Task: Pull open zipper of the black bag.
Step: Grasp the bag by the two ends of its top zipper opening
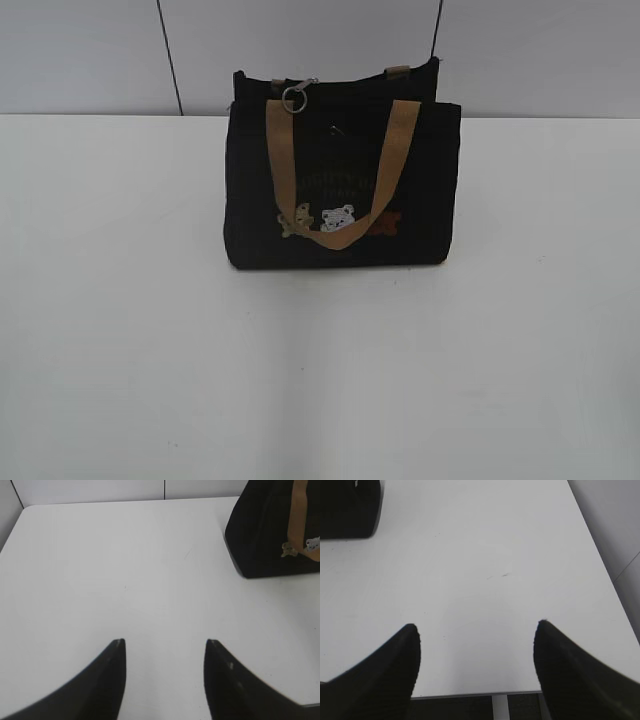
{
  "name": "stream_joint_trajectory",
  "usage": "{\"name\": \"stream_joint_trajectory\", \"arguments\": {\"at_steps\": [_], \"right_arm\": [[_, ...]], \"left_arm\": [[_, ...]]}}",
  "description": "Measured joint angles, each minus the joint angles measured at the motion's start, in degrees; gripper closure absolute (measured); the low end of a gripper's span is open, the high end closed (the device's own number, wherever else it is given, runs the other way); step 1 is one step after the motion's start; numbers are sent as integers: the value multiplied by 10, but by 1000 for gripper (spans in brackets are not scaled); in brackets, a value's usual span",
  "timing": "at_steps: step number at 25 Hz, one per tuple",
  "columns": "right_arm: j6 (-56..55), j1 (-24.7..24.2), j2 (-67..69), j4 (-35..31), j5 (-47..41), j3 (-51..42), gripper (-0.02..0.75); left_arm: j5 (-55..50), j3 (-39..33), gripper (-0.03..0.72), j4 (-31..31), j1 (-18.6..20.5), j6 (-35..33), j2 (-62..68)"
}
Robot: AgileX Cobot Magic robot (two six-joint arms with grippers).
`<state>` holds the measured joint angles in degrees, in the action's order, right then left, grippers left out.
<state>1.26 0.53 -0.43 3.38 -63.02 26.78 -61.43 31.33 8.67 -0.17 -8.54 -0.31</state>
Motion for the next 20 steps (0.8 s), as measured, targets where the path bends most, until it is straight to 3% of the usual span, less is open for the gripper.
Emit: {"name": "stream_joint_trajectory", "arguments": {"at_steps": [16, 20], "right_arm": [[0, 0, 0, 0, 0, 0, 203], [0, 0, 0, 0, 0, 0, 203]], "left_arm": [[2, 0, 319, 2, 0, 0, 0], [16, 13, 351, 48, 0, 0, 55]]}}
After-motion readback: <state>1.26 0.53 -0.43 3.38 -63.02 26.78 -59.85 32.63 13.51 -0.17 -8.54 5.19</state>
